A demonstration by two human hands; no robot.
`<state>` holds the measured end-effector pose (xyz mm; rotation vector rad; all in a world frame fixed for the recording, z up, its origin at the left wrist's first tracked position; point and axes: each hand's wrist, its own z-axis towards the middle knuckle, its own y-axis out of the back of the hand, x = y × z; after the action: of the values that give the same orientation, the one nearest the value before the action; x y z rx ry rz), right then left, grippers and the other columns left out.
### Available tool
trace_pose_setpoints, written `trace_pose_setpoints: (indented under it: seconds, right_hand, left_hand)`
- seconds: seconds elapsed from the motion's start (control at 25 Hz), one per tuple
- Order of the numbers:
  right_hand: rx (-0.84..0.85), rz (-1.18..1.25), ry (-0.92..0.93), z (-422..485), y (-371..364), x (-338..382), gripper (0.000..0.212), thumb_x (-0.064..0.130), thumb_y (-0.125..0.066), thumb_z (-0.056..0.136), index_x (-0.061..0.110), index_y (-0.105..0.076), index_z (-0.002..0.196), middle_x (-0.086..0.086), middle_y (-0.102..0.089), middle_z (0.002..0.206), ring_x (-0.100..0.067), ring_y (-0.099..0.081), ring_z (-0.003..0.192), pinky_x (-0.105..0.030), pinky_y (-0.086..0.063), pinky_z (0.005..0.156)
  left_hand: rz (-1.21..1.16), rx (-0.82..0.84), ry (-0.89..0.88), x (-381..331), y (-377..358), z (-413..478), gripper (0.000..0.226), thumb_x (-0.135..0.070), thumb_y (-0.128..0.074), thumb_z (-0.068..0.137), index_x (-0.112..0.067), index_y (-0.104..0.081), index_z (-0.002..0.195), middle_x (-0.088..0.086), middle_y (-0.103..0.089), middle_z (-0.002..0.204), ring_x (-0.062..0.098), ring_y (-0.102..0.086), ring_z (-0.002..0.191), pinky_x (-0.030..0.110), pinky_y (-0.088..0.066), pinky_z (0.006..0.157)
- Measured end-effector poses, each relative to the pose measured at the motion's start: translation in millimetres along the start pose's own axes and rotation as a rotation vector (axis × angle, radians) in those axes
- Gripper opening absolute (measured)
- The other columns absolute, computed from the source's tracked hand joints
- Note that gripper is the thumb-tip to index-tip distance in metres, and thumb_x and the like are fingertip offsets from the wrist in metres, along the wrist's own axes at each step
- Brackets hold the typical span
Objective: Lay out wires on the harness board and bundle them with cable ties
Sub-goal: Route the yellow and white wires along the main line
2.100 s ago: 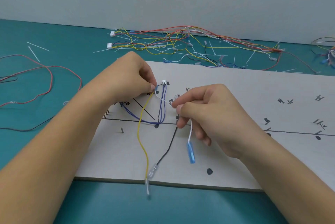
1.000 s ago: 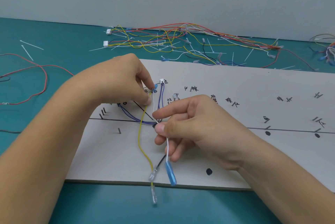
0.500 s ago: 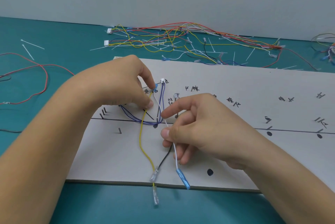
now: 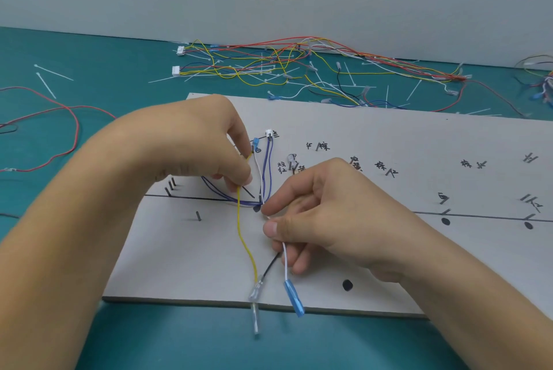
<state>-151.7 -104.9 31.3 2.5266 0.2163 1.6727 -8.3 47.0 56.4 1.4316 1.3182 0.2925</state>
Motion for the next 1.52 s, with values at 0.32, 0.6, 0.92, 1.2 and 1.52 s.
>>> trace_pose_setpoints:
  seconds: [0.32,0.6,0.92,1.2,1.52]
  right_hand:
    - [0.006,0.034,-0.012,-1,-3,0,0.016,-0.008,-0.072,0.087,-0.008,-0.063,0.1,-0.015,-0.069,0.061,-0.018,-0.061,0.042,-0.024,-0.053,0.046]
    - [-0.025,-0.2,-0.018,-1,-4,-1,0.01,0.004,-0.07,0.089,0.01,-0.065,0.096,-0.008,-0.073,0.061,-0.02,-0.067,0.046,-0.027,-0.055,0.051]
    - [-0.046,-0.329,-0.007,-1,-5,-2,0.013,0.01,-0.069,0.086,0.019,-0.063,0.093,-0.004,-0.074,0.061,-0.019,-0.071,0.049,-0.028,-0.057,0.052]
    - [-0.01,-0.187,-0.01,-2,-5,-1,0.017,-0.005,-0.055,0.089,0.007,-0.064,0.098,-0.014,-0.075,0.069,-0.03,-0.075,0.06,-0.041,-0.064,0.06]
    - [0.036,0.109,-0.053,-1,-7,1,0.018,-0.015,-0.062,0.088,-0.01,-0.063,0.105,-0.024,-0.076,0.085,-0.03,-0.074,0.067,-0.033,-0.064,0.062]
  left_hand:
    - [-0.192,0.076,-0.016,3,-3,5,0.046,-0.029,-0.072,0.054,-0.028,-0.061,0.098,0.002,-0.078,0.07,0.007,-0.06,0.051,0.033,-0.047,0.068]
    - [-0.034,0.164,-0.052,6,-2,5,0.016,-0.01,-0.074,0.079,-0.021,-0.069,0.091,0.001,-0.079,0.074,0.011,-0.061,0.05,0.024,-0.042,0.06]
    - [-0.073,0.273,-0.164,11,4,2,0.011,-0.017,-0.069,0.075,-0.024,-0.077,0.075,0.001,-0.07,0.059,0.012,-0.05,0.042,0.017,-0.039,0.044]
    - [-0.329,0.353,-0.256,18,13,4,0.024,-0.009,-0.061,0.077,-0.012,-0.081,0.089,0.014,-0.078,0.081,0.019,-0.071,0.06,0.019,-0.048,0.05]
    - [-0.296,0.35,-0.208,8,-2,5,0.014,-0.001,-0.078,0.083,-0.014,-0.08,0.089,0.013,-0.08,0.084,0.021,-0.078,0.075,0.022,-0.058,0.06]
